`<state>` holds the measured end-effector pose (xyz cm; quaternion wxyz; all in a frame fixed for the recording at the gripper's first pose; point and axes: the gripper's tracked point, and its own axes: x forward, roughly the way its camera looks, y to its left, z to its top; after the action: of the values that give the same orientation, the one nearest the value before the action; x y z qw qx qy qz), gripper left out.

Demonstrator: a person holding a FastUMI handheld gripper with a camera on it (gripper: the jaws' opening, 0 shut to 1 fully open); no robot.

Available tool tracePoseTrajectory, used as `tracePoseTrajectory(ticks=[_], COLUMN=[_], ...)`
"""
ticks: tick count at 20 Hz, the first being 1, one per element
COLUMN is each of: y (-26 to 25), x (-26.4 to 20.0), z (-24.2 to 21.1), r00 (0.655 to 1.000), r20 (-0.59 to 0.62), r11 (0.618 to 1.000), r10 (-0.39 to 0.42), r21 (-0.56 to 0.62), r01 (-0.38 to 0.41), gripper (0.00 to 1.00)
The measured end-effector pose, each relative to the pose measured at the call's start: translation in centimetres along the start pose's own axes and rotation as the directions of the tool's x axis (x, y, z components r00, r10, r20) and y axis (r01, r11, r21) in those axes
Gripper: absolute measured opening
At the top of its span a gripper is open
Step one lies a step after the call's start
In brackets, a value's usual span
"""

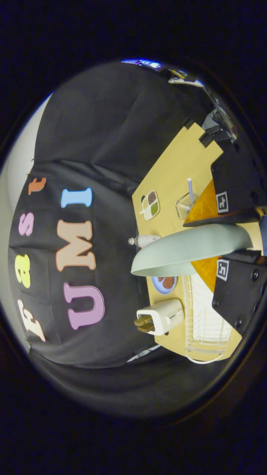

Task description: Take the plate from the dish rack, then take the spoon from the basket and place it into the plate.

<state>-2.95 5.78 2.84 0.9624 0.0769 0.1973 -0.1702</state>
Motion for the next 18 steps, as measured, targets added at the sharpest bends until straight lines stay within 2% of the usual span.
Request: tracePoseTrajectory(ticks=[5, 9, 13, 18], y=[-8.0, -11.1, -12.2, -12.9], x=[0.0, 2.2, 4.3, 7.1], z=[-4.1, -9.8, -15.3, -18.9], r00=[0.993, 0.974, 0.951, 0.935], r20=[-0.071, -0.184, -0.292, -0.353], r11=[0.99, 0.976, 0.967, 0.941], r10=[-0.09, -0.129, -0.103, -0.033], r21=[0.104, 0.151, 0.195, 0.304], r01=[0.097, 0.157, 0.165, 0.148], gripper=[0.31, 0.31, 0.31, 0.31])
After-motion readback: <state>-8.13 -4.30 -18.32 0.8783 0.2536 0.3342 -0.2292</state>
